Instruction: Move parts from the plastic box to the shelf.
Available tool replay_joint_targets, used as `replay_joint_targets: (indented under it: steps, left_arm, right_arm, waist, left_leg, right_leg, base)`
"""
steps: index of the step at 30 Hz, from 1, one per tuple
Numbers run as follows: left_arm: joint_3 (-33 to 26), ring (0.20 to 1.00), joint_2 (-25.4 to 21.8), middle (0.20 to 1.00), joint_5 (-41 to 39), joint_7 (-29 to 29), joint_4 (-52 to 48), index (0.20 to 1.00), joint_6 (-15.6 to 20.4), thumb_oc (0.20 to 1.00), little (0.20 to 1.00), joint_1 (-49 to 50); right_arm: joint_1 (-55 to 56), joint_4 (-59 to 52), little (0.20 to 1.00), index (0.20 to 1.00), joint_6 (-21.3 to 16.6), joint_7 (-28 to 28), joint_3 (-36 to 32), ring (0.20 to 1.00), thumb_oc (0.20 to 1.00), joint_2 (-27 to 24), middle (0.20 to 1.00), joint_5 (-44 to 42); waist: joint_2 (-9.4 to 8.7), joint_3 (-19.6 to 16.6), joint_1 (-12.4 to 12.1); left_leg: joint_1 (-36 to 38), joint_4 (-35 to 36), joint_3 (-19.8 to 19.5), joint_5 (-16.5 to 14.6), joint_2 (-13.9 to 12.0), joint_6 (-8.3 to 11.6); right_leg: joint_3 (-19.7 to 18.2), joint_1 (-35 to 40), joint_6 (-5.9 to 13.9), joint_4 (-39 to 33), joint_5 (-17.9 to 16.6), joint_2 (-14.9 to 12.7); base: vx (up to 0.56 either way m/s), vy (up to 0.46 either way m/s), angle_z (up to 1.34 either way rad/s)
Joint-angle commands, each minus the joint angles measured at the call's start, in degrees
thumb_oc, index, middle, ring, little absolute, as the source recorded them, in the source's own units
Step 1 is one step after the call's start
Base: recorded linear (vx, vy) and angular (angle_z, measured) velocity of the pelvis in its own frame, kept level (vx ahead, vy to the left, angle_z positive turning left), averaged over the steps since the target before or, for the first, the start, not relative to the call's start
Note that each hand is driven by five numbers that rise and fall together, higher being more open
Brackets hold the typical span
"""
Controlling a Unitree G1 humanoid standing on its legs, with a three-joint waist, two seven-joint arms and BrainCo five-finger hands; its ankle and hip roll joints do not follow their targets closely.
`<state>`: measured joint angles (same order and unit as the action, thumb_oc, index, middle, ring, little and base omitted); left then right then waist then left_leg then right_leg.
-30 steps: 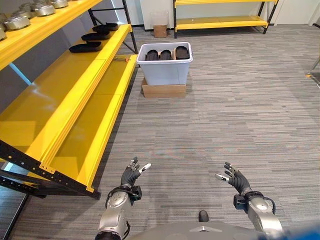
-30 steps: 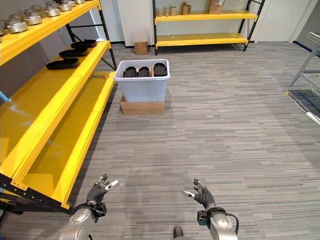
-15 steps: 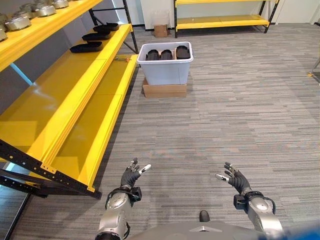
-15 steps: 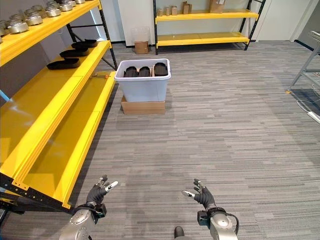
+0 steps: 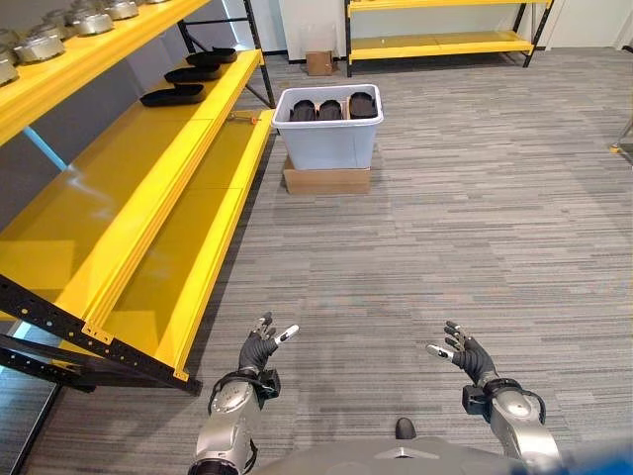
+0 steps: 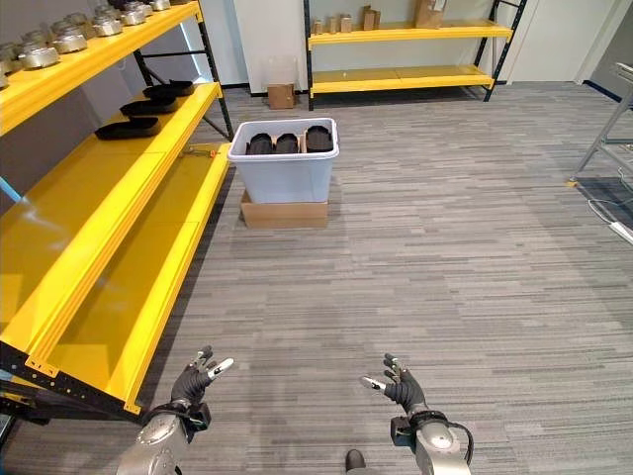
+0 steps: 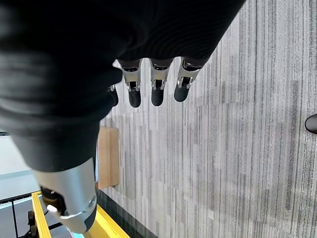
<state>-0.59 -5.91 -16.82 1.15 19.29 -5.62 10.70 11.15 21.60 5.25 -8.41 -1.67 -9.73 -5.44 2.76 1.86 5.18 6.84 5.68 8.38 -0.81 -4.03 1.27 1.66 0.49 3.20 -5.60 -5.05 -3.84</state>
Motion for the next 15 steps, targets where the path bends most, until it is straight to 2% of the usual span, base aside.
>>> replay_joint_targets:
  steps: [1, 6, 12, 13, 14, 15]
  left_arm:
    - [-1.1, 1.0, -3.5, 1.0, 0.2, -0.5, -1.7, 1.0, 2.0, 1.0, 1.0, -2.6]
    - [-1.3, 1.0, -3.2, 1.0, 0.2, -0.6, -1.5, 1.0, 1.8, 1.0, 1.0, -2.5]
    - [-3.0, 1.0, -2.8, 1.0, 0.3, -0.2, -1.2, 1.0, 1.7, 1.0, 1.0, -1.9]
    - [-4.4, 1.0, -2.7, 1.0, 0.3, 0.2, -1.3, 1.0, 2.0, 1.0, 1.0, -1.6]
    - [-4.9, 1.0, -2.5, 1.0, 0.8, 0.3, -1.3, 1.0, 2.0, 1.0, 1.0, -2.2]
    - [-4.9, 1.0, -2.9, 1.0, 1.6, 0.4, -2.1, 1.0, 2.0, 1.0, 1.0, -3.0]
  right_arm:
    - [-2.5, -0.5, 1.0, 1.0, -2.3, 0.0, -0.9, 1.0, 1.0, 0.0, 1.0, -0.9]
    - [-2.6, -0.7, 1.0, 1.0, -2.3, 0.1, -0.8, 1.0, 1.0, 0.0, 1.0, -1.0]
    - [-3.8, -0.3, 1.0, 1.0, -2.1, 0.5, -1.2, 1.0, 1.0, -0.3, 1.0, -0.8]
    - [-4.3, -0.2, 1.0, 1.0, -2.1, 0.7, -1.2, 1.0, 1.0, 0.0, 1.0, -1.0]
    - [-4.1, -0.3, 1.0, 1.0, -2.2, 0.8, -1.5, 1.0, 1.0, 0.4, 1.0, -1.2]
    - [-3.6, -1.0, 1.0, 1.0, -2.4, 1.0, -1.6, 1.0, 1.0, 0.5, 1.0, -1.6]
  waist:
    - [-1.98, 1.0, -0.3]
    - [-2.12, 1.0, -0.5]
    - [-2.46, 1.8, -1.2]
    - [-1.77, 2.5, -1.5]
    - [-0.92, 3.2, -1.4]
    - [-0.14, 4.5, -0.5]
  left_leg:
    - [-0.7, -0.7, -1.1, -0.8, -0.5, 2.12]
    - [-0.6, -0.7, -1.0, -1.2, -0.5, 1.66]
    - [-1.2, -0.7, -0.4, -1.5, 1.2, 0.2]
    - [-1.9, -0.7, -0.2, -1.8, 1.9, -1.0]
    - [-2.1, -0.7, -0.5, -1.9, 2.4, -1.8]
    - [-1.6, -0.7, -1.2, -2.2, 3.0, -2.3]
  right_leg:
    - [1.3, 6.1, 0.93, 0.6, 3.9, -0.5]
    - [0.8, 5.8, 1.06, 0.6, 3.8, -0.5]
    - [-0.2, 5.1, 1.81, 1.2, 2.9, -1.7]
    - [-1.3, 0.8, 2.59, 9.5, 4.4, -2.1]
    - [-1.9, -3.5, 3.6, 18.8, 4.4, -2.1]
    - [-1.3, -9.6, 4.31, 30.6, -0.7, -2.6]
  base:
    - [-0.01, 0.002, 0.06]
    - [0.01, 0.012, 0.04]
    - [0.03, 0.109, -0.05]
    - [0.03, 0.379, -0.35]
    - [0.02, 0.476, -0.53]
    - [0.03, 0.364, -0.49]
